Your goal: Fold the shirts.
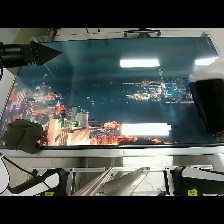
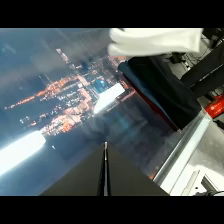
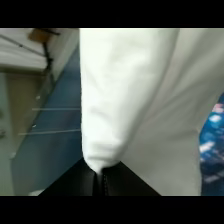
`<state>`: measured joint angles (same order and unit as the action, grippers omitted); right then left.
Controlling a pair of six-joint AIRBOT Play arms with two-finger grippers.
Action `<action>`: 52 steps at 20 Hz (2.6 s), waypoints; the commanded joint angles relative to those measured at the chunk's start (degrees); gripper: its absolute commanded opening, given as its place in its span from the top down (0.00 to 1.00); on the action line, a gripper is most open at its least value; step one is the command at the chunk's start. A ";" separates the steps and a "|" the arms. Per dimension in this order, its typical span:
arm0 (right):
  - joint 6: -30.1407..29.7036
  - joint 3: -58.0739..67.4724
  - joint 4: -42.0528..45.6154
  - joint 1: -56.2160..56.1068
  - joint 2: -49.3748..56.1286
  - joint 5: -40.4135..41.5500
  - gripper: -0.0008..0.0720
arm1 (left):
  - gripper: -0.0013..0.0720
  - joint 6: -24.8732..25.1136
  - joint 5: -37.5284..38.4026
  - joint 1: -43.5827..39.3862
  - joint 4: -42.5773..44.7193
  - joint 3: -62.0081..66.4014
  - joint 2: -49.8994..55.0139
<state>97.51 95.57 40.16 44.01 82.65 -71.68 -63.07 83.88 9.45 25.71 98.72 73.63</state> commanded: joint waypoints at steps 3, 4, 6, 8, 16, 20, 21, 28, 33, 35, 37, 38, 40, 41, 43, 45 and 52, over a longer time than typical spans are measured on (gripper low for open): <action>4.92 -25.20 28.74 10.62 -14.93 -0.20 0.97 | 0.96 0.02 0.20 -0.31 0.09 -0.02 0.00; 4.92 -30.88 29.29 12.09 -16.46 1.75 0.97 | 0.96 0.02 0.22 -0.70 0.09 -0.02 0.00; 4.52 -38.14 29.29 14.93 -17.70 4.44 0.97 | 0.96 0.02 0.22 -2.23 0.09 -0.02 0.00; 2.27 -40.48 30.38 17.09 -17.57 4.26 0.97 | 0.96 0.04 0.17 -4.11 0.15 -0.02 0.02; -0.50 -37.22 32.74 18.01 -17.77 -4.74 0.02 | 0.96 0.04 0.15 -9.51 0.04 0.00 3.78; 1.53 -24.90 22.75 17.55 -17.88 -10.01 0.02 | 0.96 0.02 -0.13 -7.32 -0.04 1.05 3.48; 1.51 -22.27 18.69 16.94 -17.88 -9.81 0.13 | 0.96 -0.02 0.17 -6.27 -0.02 2.03 3.30; -9.07 -22.91 4.98 -3.63 -19.96 -5.86 0.97 | 0.97 -0.44 6.08 -4.81 0.13 -0.15 -1.62; -14.14 -42.95 4.57 -26.88 -33.51 0.68 0.97 | 0.97 -0.46 2.40 -11.76 0.22 -26.01 -13.88; -15.78 -53.42 4.57 -37.55 -41.31 1.20 0.97 | 0.97 -0.46 -2.29 -15.02 0.20 -38.84 -19.96; -15.72 -61.44 4.66 -46.60 -47.39 2.54 0.97 | 0.97 -0.55 -5.99 -18.40 0.11 -51.04 -25.49; -15.69 -63.76 4.66 -49.53 -49.27 4.07 0.97 | 0.97 -0.87 -7.61 -19.58 0.09 -55.58 -27.76; -15.91 -64.83 4.74 -51.74 -49.70 4.24 0.97 | 0.97 -2.49 -11.02 -20.85 0.13 -61.79 -31.61; -16.79 -64.83 4.74 -51.71 -49.20 4.46 0.97 | 0.97 -2.60 -11.98 -20.85 0.04 -63.39 -33.00; -17.86 -64.83 4.55 -51.71 -48.02 5.57 0.97 | 0.97 -2.64 -12.37 -20.85 0.09 -64.78 -35.01; -18.03 -64.83 4.52 -51.71 -47.21 5.92 0.97 | 0.97 -3.56 -12.55 -20.85 0.15 -64.89 -36.48; -18.05 -64.83 4.57 -51.71 -46.80 5.46 0.97 | 0.97 -3.69 -15.34 -20.85 0.04 -64.89 -38.25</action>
<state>79.61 30.83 44.73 -7.57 35.77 -66.26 -66.65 69.54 -11.35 25.82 34.09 35.97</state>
